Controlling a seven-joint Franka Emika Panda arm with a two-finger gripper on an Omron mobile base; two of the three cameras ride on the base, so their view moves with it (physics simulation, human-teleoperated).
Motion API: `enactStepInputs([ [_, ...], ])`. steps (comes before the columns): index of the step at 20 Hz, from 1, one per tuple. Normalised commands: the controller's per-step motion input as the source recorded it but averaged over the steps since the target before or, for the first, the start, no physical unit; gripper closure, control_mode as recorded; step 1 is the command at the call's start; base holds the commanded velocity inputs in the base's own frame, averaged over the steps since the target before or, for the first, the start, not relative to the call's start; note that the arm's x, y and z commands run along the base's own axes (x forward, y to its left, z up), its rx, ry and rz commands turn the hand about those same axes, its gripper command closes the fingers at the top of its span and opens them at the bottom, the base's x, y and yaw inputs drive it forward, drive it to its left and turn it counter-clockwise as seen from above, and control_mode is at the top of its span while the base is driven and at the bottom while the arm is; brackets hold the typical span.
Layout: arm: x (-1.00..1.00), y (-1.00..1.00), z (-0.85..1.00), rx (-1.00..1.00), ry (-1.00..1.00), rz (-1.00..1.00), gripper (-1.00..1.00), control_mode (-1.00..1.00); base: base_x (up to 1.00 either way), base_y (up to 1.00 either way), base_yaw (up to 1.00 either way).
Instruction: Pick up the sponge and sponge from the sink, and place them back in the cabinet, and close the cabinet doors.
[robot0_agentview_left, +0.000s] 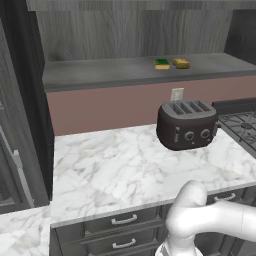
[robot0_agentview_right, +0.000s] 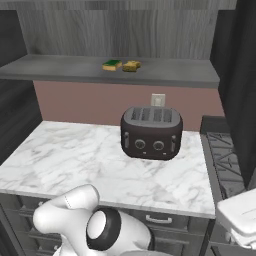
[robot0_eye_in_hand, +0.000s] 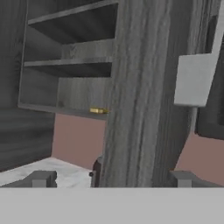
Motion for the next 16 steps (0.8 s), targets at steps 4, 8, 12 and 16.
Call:
enactStepInputs([
  [4, 0.0, -0.03, 0.23, 0.11, 0.0, 0.25, -1.0, -1.0, 0.0, 0.0, 0.0],
  [8, 0.0, -0.06, 0.28, 0.11, 0.0, 0.22, -1.0, -1.0, 0.0, 0.0, 0.0],
  [12, 0.0, -0.07, 0.26, 0.09, 0.0, 0.19, -1.0, -1.0, 0.0, 0.0, 0.0],
  [16, 0.0, -0.07, 0.21, 0.08, 0.0, 0.19, -1.0, -1.0, 0.0, 0.0, 0.0],
])
